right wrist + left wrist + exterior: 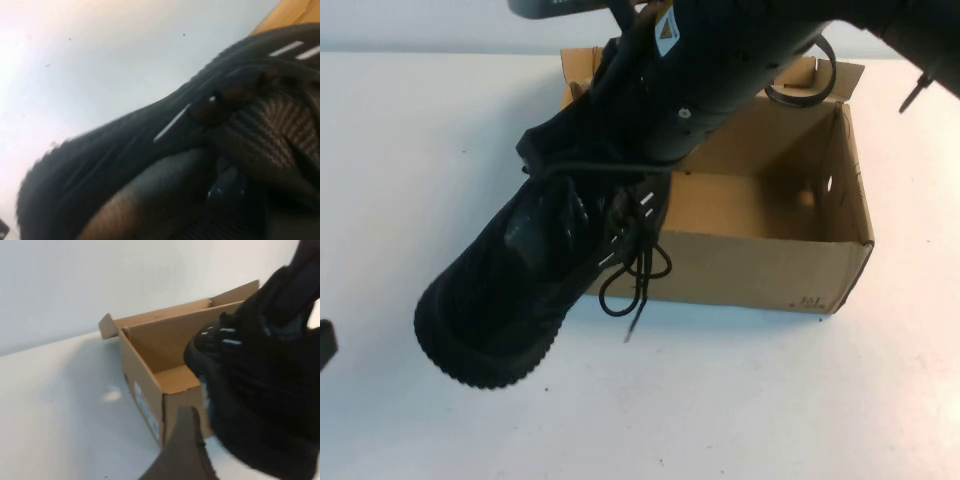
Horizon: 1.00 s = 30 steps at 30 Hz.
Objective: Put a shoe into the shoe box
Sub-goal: Hand over the shoe
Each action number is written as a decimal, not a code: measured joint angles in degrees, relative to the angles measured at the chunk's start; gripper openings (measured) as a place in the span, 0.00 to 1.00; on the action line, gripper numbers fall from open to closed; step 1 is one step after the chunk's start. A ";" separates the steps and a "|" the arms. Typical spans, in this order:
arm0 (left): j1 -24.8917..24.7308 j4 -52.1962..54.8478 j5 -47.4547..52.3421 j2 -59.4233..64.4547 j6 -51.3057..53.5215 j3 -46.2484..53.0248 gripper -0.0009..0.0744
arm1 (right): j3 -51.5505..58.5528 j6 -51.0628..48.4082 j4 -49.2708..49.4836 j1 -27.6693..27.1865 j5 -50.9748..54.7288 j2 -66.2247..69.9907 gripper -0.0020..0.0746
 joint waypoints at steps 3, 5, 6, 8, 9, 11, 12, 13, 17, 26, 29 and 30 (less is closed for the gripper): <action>0.00 -3.50 0.64 1.45 3.17 -0.40 0.75 | 0.00 0.09 1.17 -0.85 0.00 0.89 0.02; 0.00 -5.77 2.40 3.06 6.35 -1.77 0.76 | 0.00 -0.24 1.54 -0.93 0.00 1.76 0.02; 0.00 -6.32 3.17 4.01 7.98 -2.49 0.76 | 0.00 -0.29 1.70 -0.93 0.00 2.20 0.02; 0.00 -7.07 5.21 6.20 10.79 -4.78 0.76 | 0.00 -0.53 1.93 -0.93 0.00 2.79 0.02; 0.00 -7.07 6.02 7.16 11.73 -5.79 0.76 | 0.00 -0.53 2.03 -0.93 0.00 2.91 0.02; 0.00 -7.07 8.35 9.68 13.92 -8.23 0.76 | 0.00 -0.57 2.30 -1.06 0.00 3.44 0.02; 0.00 -6.93 9.46 10.71 14.65 -9.30 0.77 | 0.00 -0.57 2.44 -1.18 0.00 3.55 0.02; 0.00 -6.84 10.53 12.06 15.36 -10.25 0.77 | 0.00 -0.57 2.56 -1.28 0.00 3.78 0.02; 0.00 -6.78 13.25 16.88 16.51 -12.31 0.77 | 0.00 -0.57 2.56 -1.28 0.00 4.17 0.02; 0.00 -9.36 15.10 20.21 20.81 -12.56 0.77 | -2.97 -0.66 3.58 -2.17 0.00 5.15 0.02; 0.00 -9.65 15.41 20.21 22.24 -12.56 0.77 | -4.93 -0.66 4.96 -2.99 0.00 6.24 0.02; 0.00 -9.53 15.41 20.21 22.65 -12.56 0.77 | -5.57 -0.66 5.40 -3.12 0.00 6.60 0.02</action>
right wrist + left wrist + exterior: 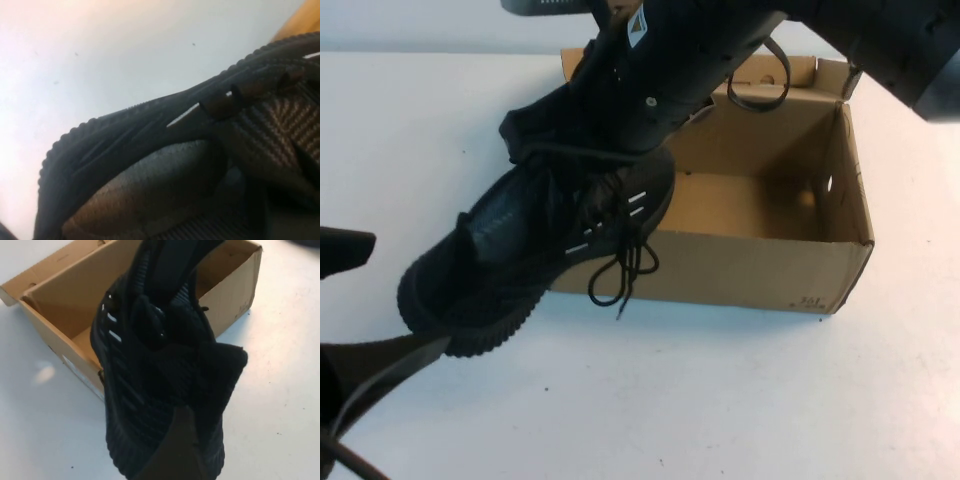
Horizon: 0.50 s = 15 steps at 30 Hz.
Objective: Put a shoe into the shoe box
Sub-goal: Hand over the shoe
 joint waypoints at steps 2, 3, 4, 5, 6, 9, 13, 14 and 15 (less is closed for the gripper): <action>0.00 0.21 -0.38 0.00 0.87 0.00 0.77 | -1.09 -0.12 0.64 0.01 0.00 0.55 0.02; 0.00 0.37 -0.72 0.00 1.25 0.00 0.77 | -1.40 -0.21 0.90 0.01 0.00 0.79 0.02; 0.00 0.66 -1.29 0.00 1.56 0.00 0.77 | -1.54 -0.37 1.27 0.01 -0.11 0.93 0.02; 0.00 0.92 -1.85 0.00 1.84 0.00 0.77 | -1.54 -0.71 1.26 0.01 -0.11 1.01 0.02; 0.00 1.29 -2.08 0.11 1.96 -0.03 0.77 | -1.54 -0.83 1.37 0.01 -0.11 1.16 0.02; 0.00 2.03 -2.36 1.21 1.72 -0.13 0.77 | -1.62 -1.05 1.46 0.01 -0.11 1.50 0.02; 0.00 0.58 -2.23 3.43 1.60 -0.13 0.78 | -1.62 -1.19 1.46 0.01 -0.11 1.94 0.02; 0.00 0.29 -2.23 3.90 1.71 -0.13 0.78 | -1.67 -1.21 1.46 0.01 -0.11 2.09 0.02; 0.00 0.04 -2.23 4.18 1.71 -0.13 0.78 | -1.67 -1.31 1.46 0.01 -0.11 2.08 0.02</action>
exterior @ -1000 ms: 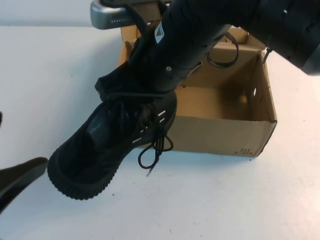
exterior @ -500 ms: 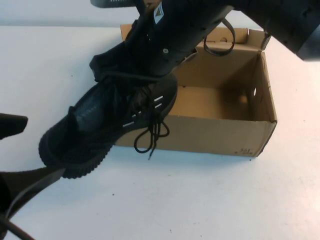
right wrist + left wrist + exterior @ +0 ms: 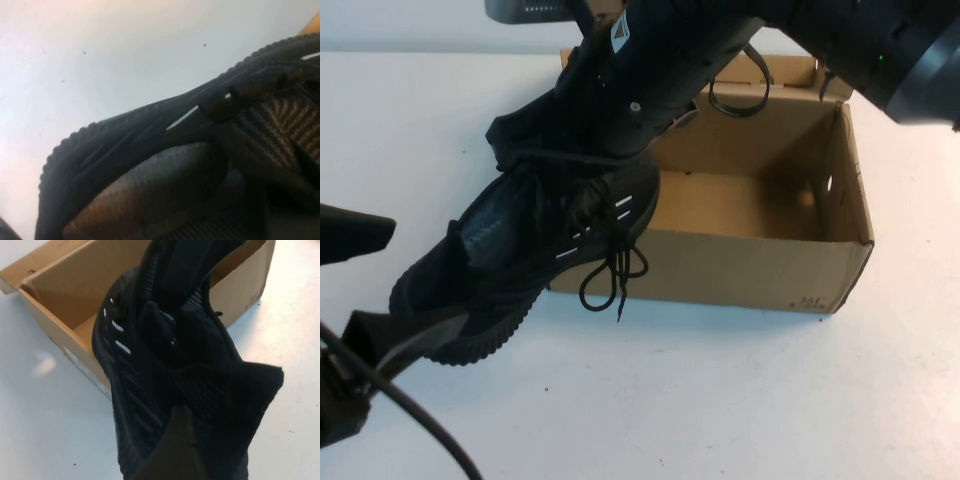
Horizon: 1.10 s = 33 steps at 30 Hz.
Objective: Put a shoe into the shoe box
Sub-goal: Hand over the shoe
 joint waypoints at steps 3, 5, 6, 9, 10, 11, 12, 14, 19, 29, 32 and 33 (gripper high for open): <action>0.00 -0.19 -0.34 1.07 0.49 0.00 0.79 | 0.00 0.00 0.00 0.00 0.00 0.00 0.02; 0.00 -0.63 -0.43 1.47 0.73 0.00 0.79 | 0.00 0.00 0.00 0.00 0.00 0.00 0.02; 0.00 -0.73 -0.43 1.61 0.83 0.00 0.79 | 0.00 -0.11 0.00 0.00 0.00 0.00 0.02; 0.00 -0.96 -0.68 2.51 0.83 -0.13 0.79 | 0.00 -0.11 0.26 0.00 0.00 0.00 0.02; 0.00 -1.04 -0.84 2.95 0.83 -0.13 0.79 | 0.00 -0.11 0.38 0.00 0.00 0.00 0.02; 0.00 -1.04 -0.94 3.57 0.83 -0.15 0.79 | 0.00 -0.11 0.38 0.00 0.00 0.00 0.02; 0.00 -1.10 -1.07 4.20 0.83 -0.25 0.79 | 0.00 -0.11 0.51 0.00 0.00 0.00 0.02; 0.00 -1.37 -1.45 5.59 0.83 -0.36 0.79 | 0.00 -0.11 0.61 0.00 0.00 0.00 0.02; 0.00 -1.77 -1.92 8.88 0.83 -0.44 0.79 | 0.00 -0.11 0.85 0.00 0.00 0.00 0.02; 0.00 -1.93 -2.54 11.72 0.83 -0.44 0.54 | 0.00 -1.42 3.65 0.00 0.00 0.00 0.02; 0.00 -1.93 -2.58 11.72 0.83 -0.44 0.24 | 0.00 -2.15 4.17 0.00 0.00 0.00 0.02; 0.00 -1.93 -2.67 11.72 0.83 -0.44 0.16 | 0.00 -2.43 4.31 0.00 0.12 0.00 0.02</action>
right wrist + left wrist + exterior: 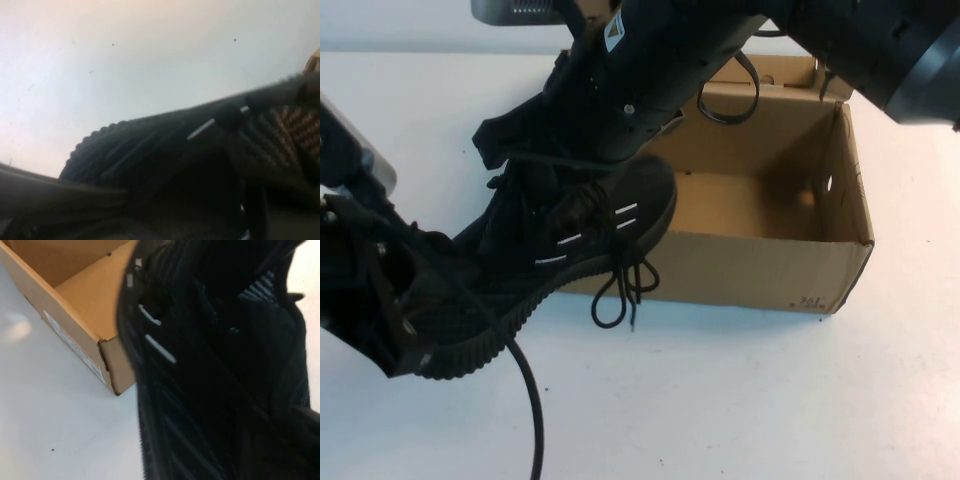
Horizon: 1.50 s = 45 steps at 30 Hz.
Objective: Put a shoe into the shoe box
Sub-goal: Hand over the shoe
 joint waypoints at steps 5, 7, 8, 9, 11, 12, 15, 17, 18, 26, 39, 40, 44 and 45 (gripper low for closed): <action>0.00 0.00 -0.04 0.09 -0.36 0.00 0.07 | 0.00 -1.61 0.10 0.00 0.12 0.00 0.02; 0.00 0.13 -0.13 0.09 -0.36 0.00 0.07 | 0.00 -2.13 0.10 0.00 0.12 0.00 0.02; 0.00 0.13 -0.13 0.09 -0.36 0.00 0.07 | 0.00 -2.61 0.10 0.00 0.12 0.00 0.02; 0.00 0.13 -0.13 0.09 -0.36 0.00 0.07 | 0.00 -3.46 0.10 0.00 0.12 0.00 0.02; 0.00 0.13 -0.13 0.09 -0.36 0.00 0.07 | 0.00 -5.02 0.10 0.00 0.12 0.00 0.02; 0.00 0.13 -0.13 0.09 -0.36 0.00 0.07 | 0.00 -6.00 0.10 0.00 0.12 0.00 0.02; 0.00 0.13 -0.13 0.09 -0.36 0.00 0.07 | 0.00 -8.61 0.10 0.00 0.12 0.00 0.02; 0.00 0.13 -0.13 0.09 -0.36 0.00 0.07 | 0.00 -10.93 0.10 0.00 0.12 0.00 0.02; 0.00 0.13 -0.13 0.09 -0.36 0.00 0.07 | 0.00 -11.42 0.10 0.00 0.12 0.00 0.02; 0.00 1.04 1.01 -0.79 0.00 -0.71 0.07 | -0.09 -12.18 1.63 0.00 0.12 0.00 0.02; 0.00 4.52 7.20 -1.16 -5.03 -1.68 0.07 | 2.08 -12.18 4.73 0.00 0.46 0.00 0.02; 0.00 4.76 7.57 -1.04 -5.20 -1.68 0.07 | 3.07 -12.18 4.97 0.00 0.34 0.00 0.02; 0.00 5.51 8.93 -0.70 -6.25 -0.71 0.07 | 8.48 -12.18 6.60 0.00 -0.77 0.00 0.02; 0.00 5.51 9.25 -0.43 -6.36 0.05 0.07 | 10.00 -12.18 6.87 0.10 -0.89 0.00 0.02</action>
